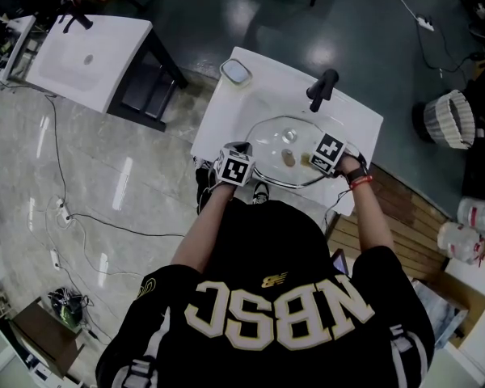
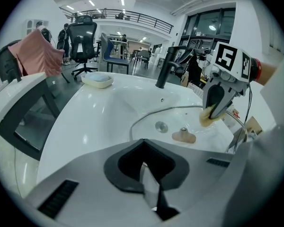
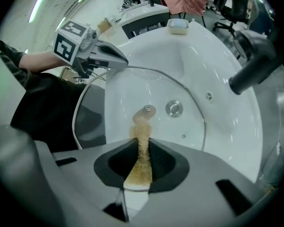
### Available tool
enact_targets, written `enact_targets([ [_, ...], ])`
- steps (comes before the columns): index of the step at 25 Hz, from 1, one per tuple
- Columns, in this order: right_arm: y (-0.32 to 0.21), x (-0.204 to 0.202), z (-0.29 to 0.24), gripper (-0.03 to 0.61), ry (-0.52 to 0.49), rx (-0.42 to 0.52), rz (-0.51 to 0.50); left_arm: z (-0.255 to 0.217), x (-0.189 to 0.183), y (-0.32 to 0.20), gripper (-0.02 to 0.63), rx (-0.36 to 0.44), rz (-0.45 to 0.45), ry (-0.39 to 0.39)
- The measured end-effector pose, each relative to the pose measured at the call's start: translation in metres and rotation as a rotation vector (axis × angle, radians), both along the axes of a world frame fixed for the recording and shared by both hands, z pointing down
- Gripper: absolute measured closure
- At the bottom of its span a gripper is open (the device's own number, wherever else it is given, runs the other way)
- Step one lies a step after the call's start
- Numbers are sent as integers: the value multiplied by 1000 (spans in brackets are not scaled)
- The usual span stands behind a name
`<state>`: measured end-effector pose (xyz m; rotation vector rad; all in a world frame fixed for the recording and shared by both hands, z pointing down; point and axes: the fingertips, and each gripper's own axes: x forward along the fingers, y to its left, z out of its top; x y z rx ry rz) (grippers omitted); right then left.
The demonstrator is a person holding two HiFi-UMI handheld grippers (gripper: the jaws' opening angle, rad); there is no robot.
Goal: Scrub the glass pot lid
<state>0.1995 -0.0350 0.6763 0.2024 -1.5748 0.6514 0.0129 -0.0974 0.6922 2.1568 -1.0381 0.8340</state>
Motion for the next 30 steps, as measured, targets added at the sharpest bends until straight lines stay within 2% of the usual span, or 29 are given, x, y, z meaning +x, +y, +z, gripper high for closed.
enact_targets([
  [7, 18, -43, -10, 506, -104, -22, -11, 3, 1, -3, 601, 23, 2, 10],
  [14, 12, -106, -2, 506, -247, 24, 5, -2, 0, 0, 601, 6, -5, 3],
  [19, -15, -132, 20, 506, -234, 83, 8, 1, 0, 0, 601, 7, -2, 1],
  [26, -58, -145, 53, 505, -224, 173, 59, 0, 0, 0, 601, 1, -6, 3],
  [30, -84, -115, 73, 506, -97, 230, 108, 1, 1, -3, 600, 15, -3, 3],
])
